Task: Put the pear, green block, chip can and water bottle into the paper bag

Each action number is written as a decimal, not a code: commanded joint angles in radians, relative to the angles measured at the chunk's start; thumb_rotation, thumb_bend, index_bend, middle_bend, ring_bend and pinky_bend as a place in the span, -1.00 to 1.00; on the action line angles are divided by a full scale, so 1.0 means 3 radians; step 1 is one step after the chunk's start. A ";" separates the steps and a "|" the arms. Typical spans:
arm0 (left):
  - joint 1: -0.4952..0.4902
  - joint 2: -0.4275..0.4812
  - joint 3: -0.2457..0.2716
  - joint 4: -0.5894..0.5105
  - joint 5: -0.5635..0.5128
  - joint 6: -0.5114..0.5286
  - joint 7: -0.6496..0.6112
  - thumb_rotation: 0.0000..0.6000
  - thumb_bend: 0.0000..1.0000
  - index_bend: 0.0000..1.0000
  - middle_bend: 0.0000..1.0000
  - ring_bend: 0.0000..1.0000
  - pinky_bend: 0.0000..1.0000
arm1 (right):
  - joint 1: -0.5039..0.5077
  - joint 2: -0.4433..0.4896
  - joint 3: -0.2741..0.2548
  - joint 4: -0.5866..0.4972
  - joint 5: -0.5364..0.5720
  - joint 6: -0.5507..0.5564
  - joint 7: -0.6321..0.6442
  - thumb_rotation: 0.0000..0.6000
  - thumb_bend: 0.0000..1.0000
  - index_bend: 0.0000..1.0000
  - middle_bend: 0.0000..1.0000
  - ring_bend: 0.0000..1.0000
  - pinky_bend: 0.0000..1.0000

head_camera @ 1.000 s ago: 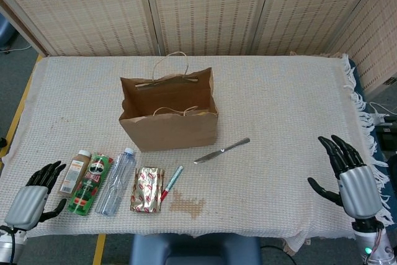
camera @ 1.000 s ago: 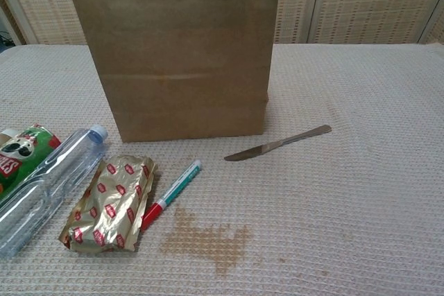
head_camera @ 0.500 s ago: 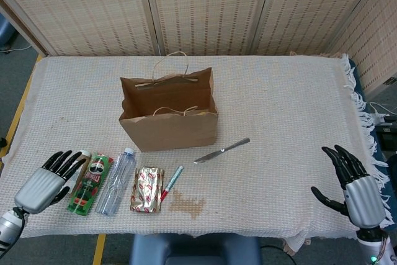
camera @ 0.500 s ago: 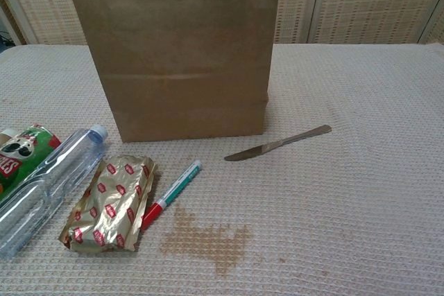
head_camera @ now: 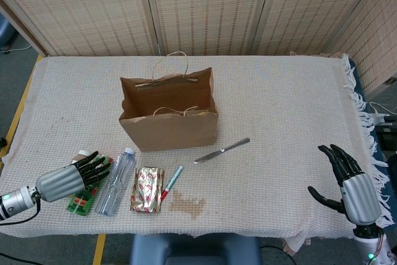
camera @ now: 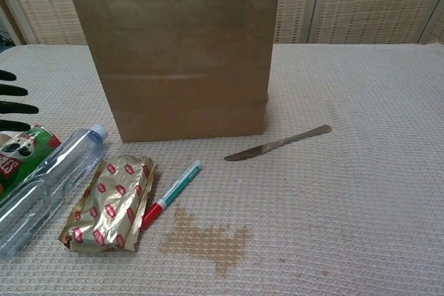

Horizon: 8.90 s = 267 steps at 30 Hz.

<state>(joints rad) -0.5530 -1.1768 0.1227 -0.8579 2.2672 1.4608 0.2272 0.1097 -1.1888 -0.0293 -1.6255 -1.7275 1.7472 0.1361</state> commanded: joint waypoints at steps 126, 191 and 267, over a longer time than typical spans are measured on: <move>0.0158 0.0009 -0.1834 -0.4443 -0.4024 -0.0461 -0.1556 1.00 0.30 0.25 0.36 0.28 0.47 | -0.0083 0.0098 0.0123 -0.0217 0.0096 -0.0500 0.0394 1.00 -0.83 -1.00 -0.70 -0.84 -0.60; -0.0792 -0.0446 -0.2121 -0.3796 -0.4452 -0.0562 -0.0370 1.00 0.00 -0.70 -0.74 -0.66 -0.35 | -0.0039 0.0113 0.0089 -0.0174 0.0114 -0.0631 0.0443 1.00 -0.83 -1.00 -0.70 -0.86 -0.60; -0.0226 -0.0964 0.0468 0.0742 -0.0090 0.0333 -0.0123 1.00 -0.20 -1.00 -1.00 -1.00 -0.70 | 0.0011 0.0107 0.0029 -0.0238 0.0126 -0.0758 0.0481 1.00 -0.83 -0.98 -0.70 -0.86 -0.61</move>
<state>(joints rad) -0.6184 -1.4619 0.2604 -0.6403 2.2433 1.5632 0.1919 0.1128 -1.1569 -0.0204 -1.6966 -1.6901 1.5200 0.2803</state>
